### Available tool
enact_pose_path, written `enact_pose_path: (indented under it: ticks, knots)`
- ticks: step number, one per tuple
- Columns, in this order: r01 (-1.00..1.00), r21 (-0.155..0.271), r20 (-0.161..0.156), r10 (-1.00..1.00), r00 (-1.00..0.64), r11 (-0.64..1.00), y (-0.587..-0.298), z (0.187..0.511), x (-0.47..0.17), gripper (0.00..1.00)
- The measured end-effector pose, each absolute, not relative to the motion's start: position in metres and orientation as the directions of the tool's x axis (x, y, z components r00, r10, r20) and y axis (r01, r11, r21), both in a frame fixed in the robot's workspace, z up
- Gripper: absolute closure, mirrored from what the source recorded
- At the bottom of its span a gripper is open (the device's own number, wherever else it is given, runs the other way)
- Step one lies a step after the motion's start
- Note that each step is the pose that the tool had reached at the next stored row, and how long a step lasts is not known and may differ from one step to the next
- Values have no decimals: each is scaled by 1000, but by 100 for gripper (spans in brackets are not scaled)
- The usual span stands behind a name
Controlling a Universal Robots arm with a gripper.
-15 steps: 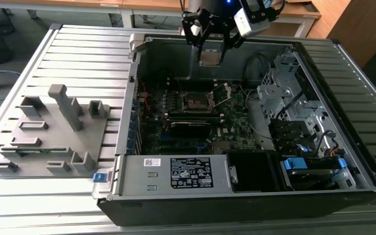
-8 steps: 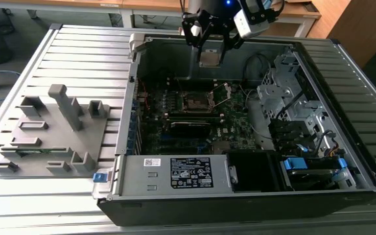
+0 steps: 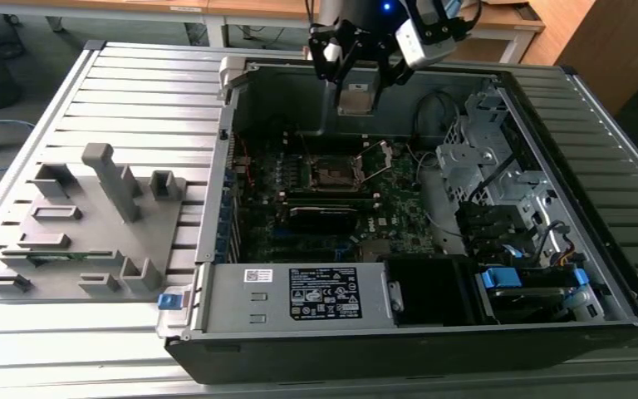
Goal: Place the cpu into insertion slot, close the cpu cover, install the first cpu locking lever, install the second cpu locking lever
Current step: 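Place the cpu into insertion slot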
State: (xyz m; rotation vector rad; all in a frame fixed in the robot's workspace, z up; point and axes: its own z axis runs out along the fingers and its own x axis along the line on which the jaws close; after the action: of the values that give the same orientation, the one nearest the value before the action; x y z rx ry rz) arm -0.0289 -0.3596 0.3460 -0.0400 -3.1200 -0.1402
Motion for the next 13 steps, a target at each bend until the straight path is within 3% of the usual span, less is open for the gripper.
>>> enact_pose_path:
  ticks: [13]
  knots:
    - [26,89,19,25,-1000,996,-360,327,-29,46]
